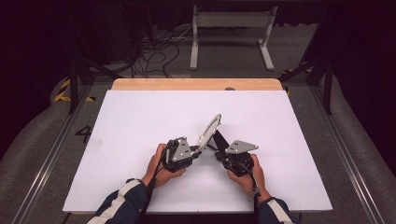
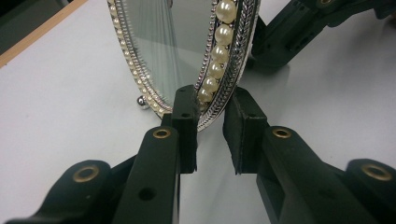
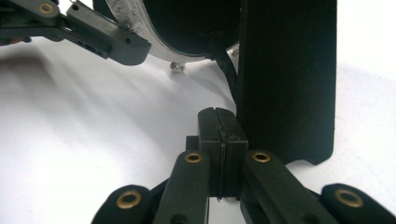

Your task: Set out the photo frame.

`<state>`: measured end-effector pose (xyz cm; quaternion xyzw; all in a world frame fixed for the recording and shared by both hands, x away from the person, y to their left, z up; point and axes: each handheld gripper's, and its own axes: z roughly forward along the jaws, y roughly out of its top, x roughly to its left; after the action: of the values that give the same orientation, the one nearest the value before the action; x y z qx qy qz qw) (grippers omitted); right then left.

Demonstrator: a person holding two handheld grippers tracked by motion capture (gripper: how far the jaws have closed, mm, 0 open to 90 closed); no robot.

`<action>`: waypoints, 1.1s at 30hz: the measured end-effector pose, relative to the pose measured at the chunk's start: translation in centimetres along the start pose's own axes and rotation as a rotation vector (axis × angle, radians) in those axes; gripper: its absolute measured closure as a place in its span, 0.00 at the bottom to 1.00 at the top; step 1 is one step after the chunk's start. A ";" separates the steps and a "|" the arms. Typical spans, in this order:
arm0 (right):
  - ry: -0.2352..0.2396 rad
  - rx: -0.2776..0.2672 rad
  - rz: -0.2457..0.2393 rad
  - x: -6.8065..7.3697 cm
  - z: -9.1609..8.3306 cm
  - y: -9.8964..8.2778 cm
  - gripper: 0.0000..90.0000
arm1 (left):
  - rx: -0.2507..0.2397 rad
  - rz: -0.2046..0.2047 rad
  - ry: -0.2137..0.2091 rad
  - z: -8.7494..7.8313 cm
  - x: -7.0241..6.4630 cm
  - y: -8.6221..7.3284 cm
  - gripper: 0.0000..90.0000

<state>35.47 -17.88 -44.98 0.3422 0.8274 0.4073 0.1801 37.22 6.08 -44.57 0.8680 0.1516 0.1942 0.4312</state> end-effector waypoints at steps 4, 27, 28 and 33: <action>-0.003 0.001 -0.006 -0.3 0.0 0.0 1.00 | -0.004 -0.011 -0.006 0.1 -0.1 0.1 0.83; -0.029 -0.002 0.020 -1.2 -0.1 -0.1 1.00 | -0.010 -0.016 -0.024 0.4 -0.1 0.2 0.83; -0.033 -0.001 0.020 -1.2 -0.1 -0.1 1.00 | -0.009 -0.014 -0.024 0.4 -0.2 0.2 0.83; -0.038 -0.002 0.023 -1.4 -0.1 -0.1 1.00 | -0.014 -0.018 -0.034 0.5 -0.1 0.2 0.83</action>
<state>36.33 -18.94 -45.03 0.3593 0.8195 0.4034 0.1915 37.36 5.60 -44.71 0.8668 0.1506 0.1767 0.4413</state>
